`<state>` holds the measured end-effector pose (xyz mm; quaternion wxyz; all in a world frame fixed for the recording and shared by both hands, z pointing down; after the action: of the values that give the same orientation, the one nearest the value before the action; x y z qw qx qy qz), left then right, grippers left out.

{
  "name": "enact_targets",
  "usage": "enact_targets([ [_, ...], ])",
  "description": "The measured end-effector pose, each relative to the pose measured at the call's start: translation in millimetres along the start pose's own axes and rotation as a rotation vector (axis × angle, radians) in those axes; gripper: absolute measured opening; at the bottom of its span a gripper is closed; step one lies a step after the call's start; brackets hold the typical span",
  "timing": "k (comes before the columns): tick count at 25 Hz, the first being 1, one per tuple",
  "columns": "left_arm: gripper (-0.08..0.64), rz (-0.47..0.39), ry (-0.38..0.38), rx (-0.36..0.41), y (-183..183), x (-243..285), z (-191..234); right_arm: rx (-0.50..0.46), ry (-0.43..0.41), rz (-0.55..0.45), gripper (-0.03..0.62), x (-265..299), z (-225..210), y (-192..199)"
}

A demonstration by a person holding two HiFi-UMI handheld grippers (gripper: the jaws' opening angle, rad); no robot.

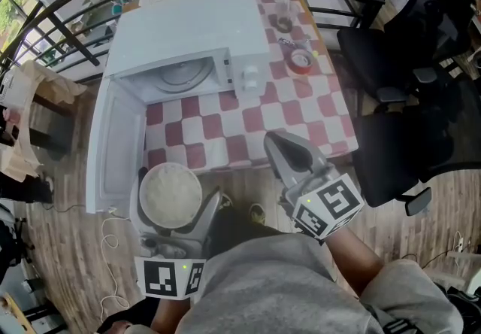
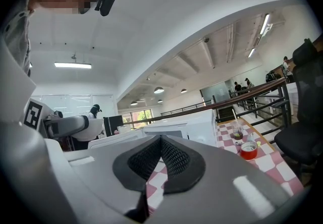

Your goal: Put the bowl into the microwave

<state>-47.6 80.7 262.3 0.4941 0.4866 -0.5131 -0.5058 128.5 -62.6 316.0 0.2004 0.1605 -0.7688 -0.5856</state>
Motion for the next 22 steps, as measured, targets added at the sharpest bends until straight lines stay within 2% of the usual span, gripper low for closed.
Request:
enact_targets([
  [22,0.541,0.021,0.074,-0.05,11,58,77,-0.027,0.069,0.042,0.0,76,6,-12],
])
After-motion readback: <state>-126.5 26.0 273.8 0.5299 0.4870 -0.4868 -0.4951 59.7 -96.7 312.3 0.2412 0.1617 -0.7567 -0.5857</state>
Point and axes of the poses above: the fingertips, and each gripper's own axes: x forward along the fingers, z to its left, y out of its underside, the point moved 7 cm from there along -x, backward along the fingers, and after that the axes turned 2 degrees about z, right-handed, at the moved point
